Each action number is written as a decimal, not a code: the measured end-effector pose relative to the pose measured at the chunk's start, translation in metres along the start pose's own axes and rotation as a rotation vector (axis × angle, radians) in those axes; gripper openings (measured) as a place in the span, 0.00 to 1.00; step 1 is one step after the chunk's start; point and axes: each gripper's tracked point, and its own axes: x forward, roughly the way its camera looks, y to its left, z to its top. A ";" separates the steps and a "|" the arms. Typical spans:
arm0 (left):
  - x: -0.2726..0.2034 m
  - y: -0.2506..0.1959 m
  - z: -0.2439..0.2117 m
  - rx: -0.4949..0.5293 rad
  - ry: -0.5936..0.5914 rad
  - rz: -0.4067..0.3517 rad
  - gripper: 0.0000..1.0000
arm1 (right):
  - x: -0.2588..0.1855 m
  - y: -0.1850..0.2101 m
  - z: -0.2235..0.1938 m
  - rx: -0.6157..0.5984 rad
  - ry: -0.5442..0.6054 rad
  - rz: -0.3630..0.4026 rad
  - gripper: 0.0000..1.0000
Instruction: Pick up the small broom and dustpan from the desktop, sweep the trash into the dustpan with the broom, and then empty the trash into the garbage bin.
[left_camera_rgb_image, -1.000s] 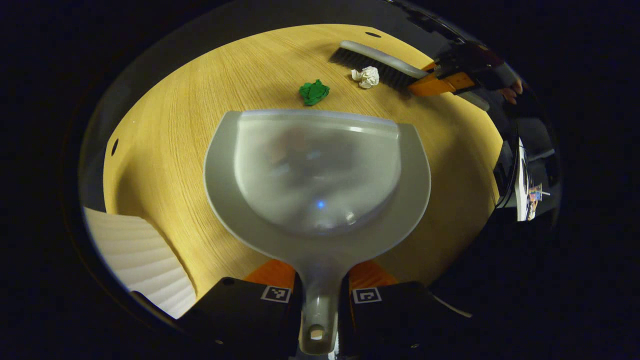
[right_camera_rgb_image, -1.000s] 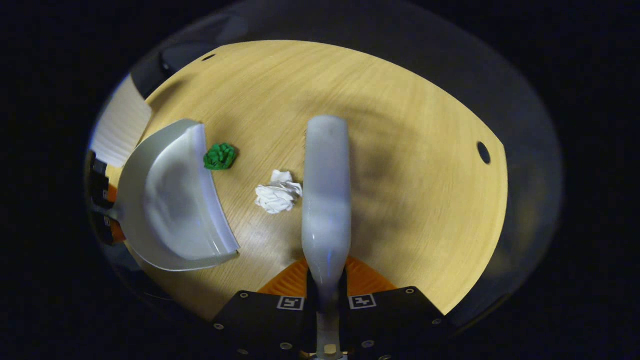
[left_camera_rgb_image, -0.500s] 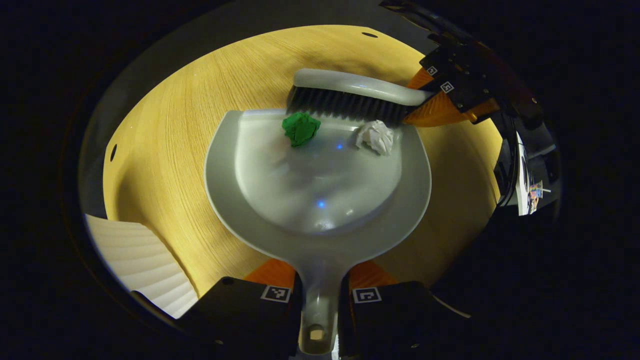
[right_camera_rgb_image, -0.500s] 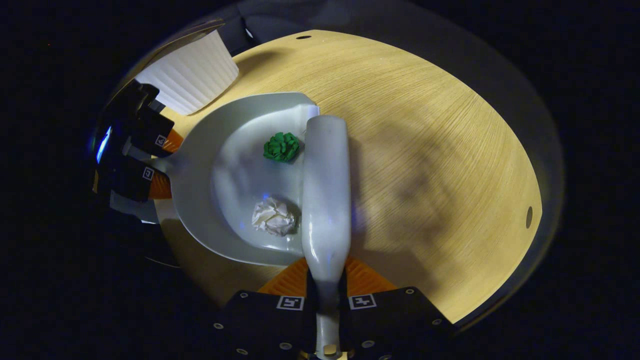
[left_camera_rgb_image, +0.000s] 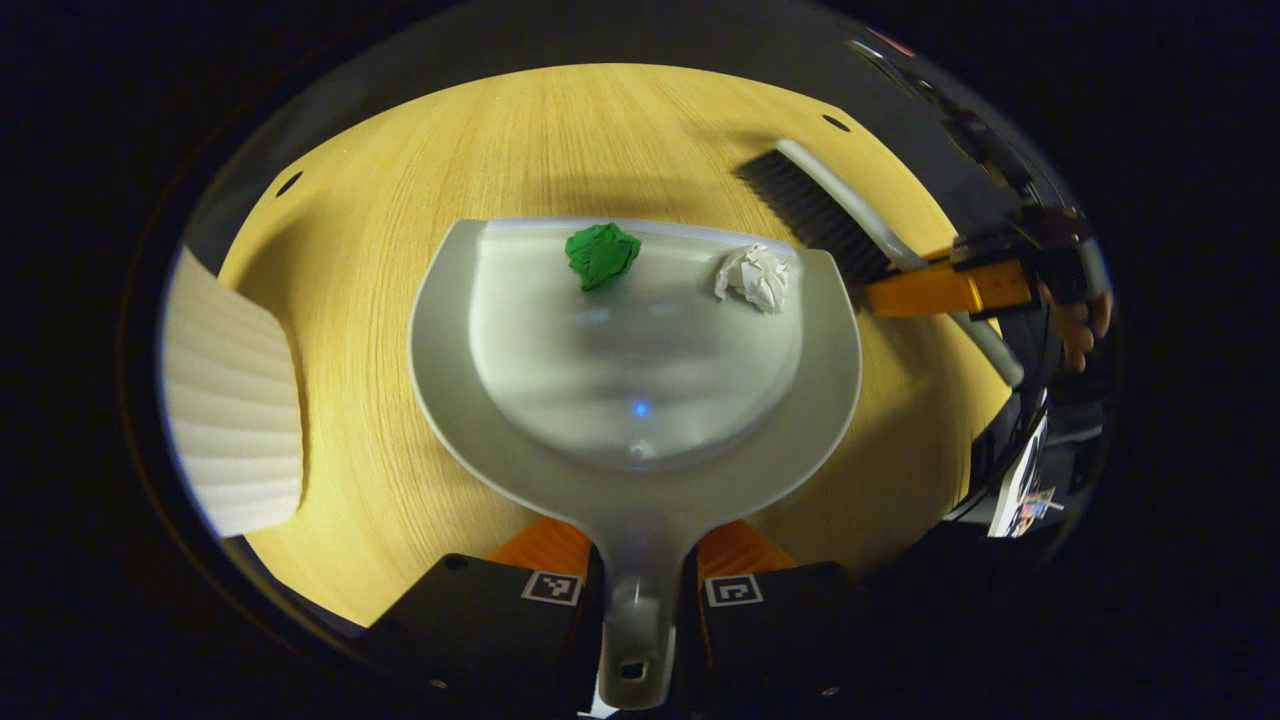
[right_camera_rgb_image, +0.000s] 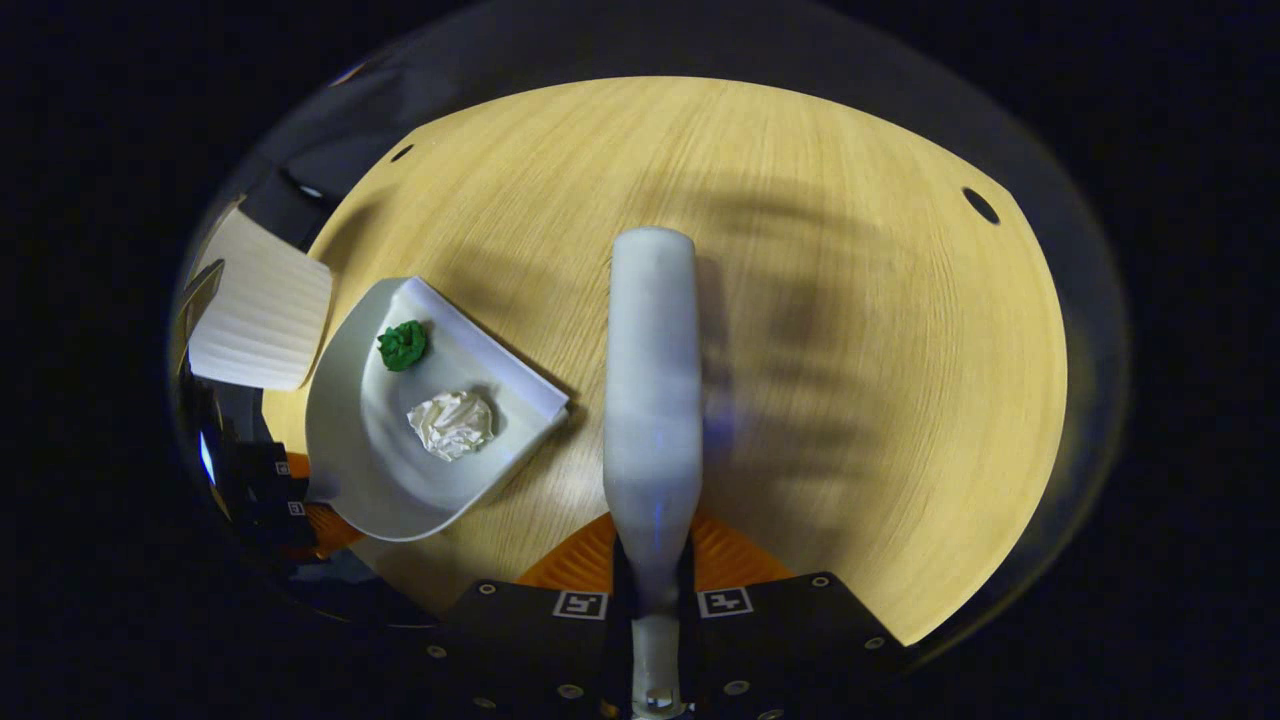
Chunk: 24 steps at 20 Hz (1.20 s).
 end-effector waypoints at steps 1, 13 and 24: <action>-0.002 -0.004 -0.001 -0.028 -0.011 -0.002 0.30 | -0.001 -0.006 -0.009 0.035 0.012 -0.036 0.18; -0.012 -0.027 0.012 -0.221 -0.110 0.022 0.30 | -0.001 0.009 -0.076 0.190 0.020 -0.077 0.20; -0.104 -0.021 0.049 -0.166 -0.380 0.081 0.30 | 0.001 0.015 -0.070 0.128 -0.028 -0.048 0.48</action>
